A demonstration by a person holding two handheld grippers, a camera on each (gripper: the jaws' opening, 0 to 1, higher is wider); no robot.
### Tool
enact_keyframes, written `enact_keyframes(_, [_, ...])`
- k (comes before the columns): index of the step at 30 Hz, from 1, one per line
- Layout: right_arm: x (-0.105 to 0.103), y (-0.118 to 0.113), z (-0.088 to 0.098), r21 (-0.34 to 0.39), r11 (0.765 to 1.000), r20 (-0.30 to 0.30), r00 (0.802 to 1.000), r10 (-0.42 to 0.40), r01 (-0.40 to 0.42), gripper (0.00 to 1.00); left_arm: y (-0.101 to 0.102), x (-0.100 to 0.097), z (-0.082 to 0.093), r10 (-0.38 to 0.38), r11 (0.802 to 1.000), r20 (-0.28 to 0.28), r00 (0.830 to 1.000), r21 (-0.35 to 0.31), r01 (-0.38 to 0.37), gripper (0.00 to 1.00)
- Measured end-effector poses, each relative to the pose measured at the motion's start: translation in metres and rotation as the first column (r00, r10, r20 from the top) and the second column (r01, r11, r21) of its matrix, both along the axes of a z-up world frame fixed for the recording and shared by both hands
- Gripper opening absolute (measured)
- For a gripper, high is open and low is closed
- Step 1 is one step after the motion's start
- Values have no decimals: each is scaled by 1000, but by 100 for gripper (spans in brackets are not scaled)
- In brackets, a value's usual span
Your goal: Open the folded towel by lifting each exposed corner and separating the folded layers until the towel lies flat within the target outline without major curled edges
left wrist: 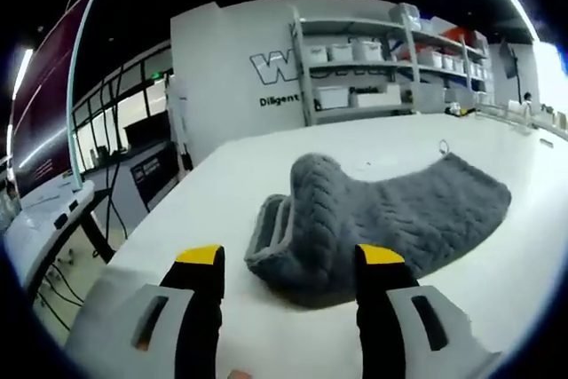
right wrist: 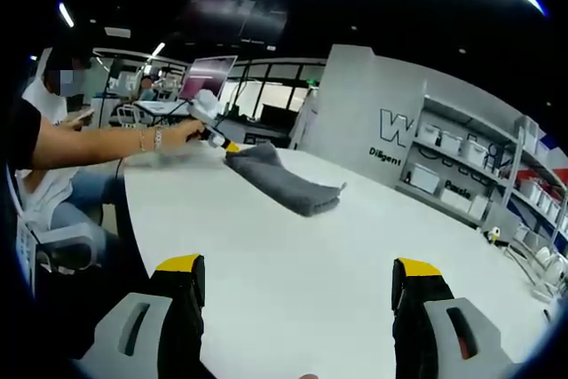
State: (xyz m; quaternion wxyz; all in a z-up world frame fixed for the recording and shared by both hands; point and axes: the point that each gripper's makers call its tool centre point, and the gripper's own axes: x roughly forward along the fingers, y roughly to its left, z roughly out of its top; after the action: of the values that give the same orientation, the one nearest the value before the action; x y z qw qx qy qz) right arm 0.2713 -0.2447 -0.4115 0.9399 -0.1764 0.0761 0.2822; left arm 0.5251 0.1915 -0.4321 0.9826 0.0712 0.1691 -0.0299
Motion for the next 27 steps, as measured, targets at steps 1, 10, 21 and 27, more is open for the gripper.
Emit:
enact_keyframes(1, [0, 0, 0, 0, 1000, -1, 1000, 0, 0, 88, -1, -2, 0, -5, 1000, -3, 1000, -9, 5, 66])
enact_keyframes(10, [1, 1, -2, 0, 1000, -6, 1000, -4, 4, 88, -20, -22, -7, -99, 994, -54, 994, -55, 96, 81])
enact_keyframes(21, [3, 10, -6, 4, 1000, -22, 1000, 0, 0, 87, -51, -57, 2, -216, 974, -40, 976, -78, 212, 96])
enact_keyframes(27, [4, 13, -5, 16, 1000, -20, 1000, -5, 5, 88, -70, -80, 7, -299, 950, -33, 954, -100, 294, 97])
